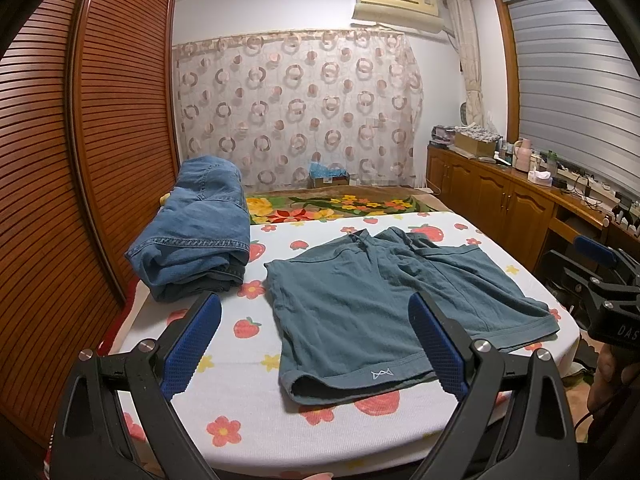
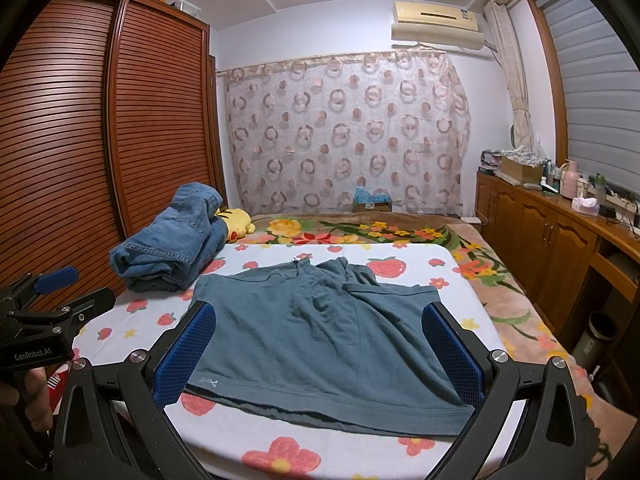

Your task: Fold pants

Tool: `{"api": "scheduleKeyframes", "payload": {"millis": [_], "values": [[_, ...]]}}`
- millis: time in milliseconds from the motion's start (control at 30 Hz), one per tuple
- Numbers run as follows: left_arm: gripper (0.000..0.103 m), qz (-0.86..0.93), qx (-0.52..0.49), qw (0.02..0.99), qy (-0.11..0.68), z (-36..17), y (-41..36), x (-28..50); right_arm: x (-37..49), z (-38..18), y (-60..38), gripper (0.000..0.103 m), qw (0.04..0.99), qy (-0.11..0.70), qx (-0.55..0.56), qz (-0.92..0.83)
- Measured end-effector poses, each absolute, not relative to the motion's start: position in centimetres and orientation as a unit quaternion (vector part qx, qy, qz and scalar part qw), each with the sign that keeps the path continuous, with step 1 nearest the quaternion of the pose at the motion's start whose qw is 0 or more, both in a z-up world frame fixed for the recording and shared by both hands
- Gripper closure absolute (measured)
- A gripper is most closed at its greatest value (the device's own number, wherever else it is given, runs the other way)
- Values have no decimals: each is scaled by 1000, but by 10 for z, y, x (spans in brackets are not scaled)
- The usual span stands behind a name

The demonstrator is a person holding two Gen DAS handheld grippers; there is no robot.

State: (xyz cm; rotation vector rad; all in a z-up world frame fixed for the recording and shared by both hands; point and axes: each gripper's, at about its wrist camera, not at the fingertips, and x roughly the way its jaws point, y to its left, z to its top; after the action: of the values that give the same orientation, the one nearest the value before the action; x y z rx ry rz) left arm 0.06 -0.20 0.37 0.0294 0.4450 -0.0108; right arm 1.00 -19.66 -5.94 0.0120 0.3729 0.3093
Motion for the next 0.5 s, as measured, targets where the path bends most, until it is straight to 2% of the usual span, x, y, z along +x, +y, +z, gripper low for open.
{"api": "scheduleKeyframes", "payload": {"millis": [500], "values": [[8, -5, 14, 976, 219, 3, -2, 0, 9, -60, -195, 0, 971, 185, 5, 153]]}}
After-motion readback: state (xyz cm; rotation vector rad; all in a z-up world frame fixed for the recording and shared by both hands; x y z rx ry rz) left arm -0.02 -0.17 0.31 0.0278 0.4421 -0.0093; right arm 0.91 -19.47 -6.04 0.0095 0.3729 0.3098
